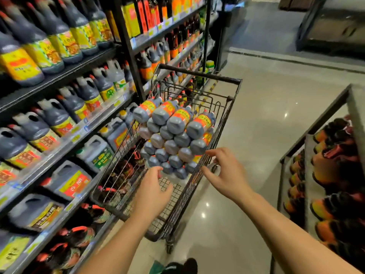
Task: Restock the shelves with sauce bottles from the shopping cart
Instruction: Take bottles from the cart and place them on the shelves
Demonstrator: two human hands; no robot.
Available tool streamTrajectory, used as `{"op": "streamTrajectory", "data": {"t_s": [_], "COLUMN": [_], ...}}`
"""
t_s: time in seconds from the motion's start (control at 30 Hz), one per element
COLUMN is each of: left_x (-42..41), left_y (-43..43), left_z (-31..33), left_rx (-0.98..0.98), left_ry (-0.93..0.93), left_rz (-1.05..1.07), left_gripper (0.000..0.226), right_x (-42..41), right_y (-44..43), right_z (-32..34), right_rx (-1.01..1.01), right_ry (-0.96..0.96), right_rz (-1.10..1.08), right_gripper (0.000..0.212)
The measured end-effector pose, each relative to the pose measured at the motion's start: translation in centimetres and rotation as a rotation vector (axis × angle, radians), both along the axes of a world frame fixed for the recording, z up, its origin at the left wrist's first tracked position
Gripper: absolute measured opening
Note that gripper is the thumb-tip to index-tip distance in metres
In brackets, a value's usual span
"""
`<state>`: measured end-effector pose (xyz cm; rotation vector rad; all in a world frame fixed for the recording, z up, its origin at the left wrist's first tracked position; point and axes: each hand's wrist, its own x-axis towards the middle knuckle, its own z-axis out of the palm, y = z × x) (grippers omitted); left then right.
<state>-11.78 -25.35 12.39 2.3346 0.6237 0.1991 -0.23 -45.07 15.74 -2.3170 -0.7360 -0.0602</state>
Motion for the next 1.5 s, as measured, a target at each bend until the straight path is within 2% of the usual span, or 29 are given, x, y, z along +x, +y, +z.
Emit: {"op": "streamTrajectory", "data": {"t_s": [0.3, 0.43, 0.63, 0.77, 0.9, 1.0, 1.17, 1.27, 1.33, 1.5], "left_x": [10.4, 14.0, 15.5, 15.0, 13.9, 13.5, 14.0, 14.1, 14.1, 13.4], "left_y": [-1.1, -0.7, -0.1, -0.2, -1.6, -3.3, -5.6, -6.0, -5.9, -6.0], "left_z": [-4.6, -6.3, -8.8, -11.4, -14.2, -16.1, -18.3, -18.9, -19.3, -19.7], "left_rx": [-0.098, -0.119, -0.203, -0.198, -0.275, -0.334, -0.403, -0.325, -0.32, -0.327], "left_ry": [0.062, 0.12, 0.138, 0.244, 0.347, 0.405, 0.585, 0.679, 0.731, 0.709], "left_rz": [-0.013, 0.003, 0.095, 0.216, 0.333, 0.391, 0.512, 0.526, 0.504, 0.534], "left_gripper": [0.044, 0.044, 0.044, 0.045, 0.069, 0.084, 0.089, 0.091, 0.101, 0.105], "right_x": [11.1, 16.0, 21.8, 25.7, 29.5, 31.8, 35.3, 36.9, 37.7, 39.0], "right_y": [-0.7, 0.0, 1.1, 2.0, 2.5, 2.9, 4.1, 5.0, 5.5, 6.2], "right_z": [-1.6, -1.4, -2.5, -4.1, -6.3, -8.3, -11.7, -13.6, -14.7, -16.5], "right_rx": [-0.14, -0.229, -0.39, -0.542, -0.8, -0.914, -1.051, -1.076, -1.028, -0.891], "right_ry": [0.027, -0.032, -0.089, -0.121, -0.173, -0.237, -0.273, -0.301, -0.352, -0.392], "right_rz": [0.023, 0.058, 0.16, 0.299, 0.439, 0.525, 0.695, 0.757, 0.793, 0.9], "right_gripper": [0.044, 0.045, 0.047, 0.05, 0.062, 0.067, 0.072, 0.085, 0.094, 0.096]}}
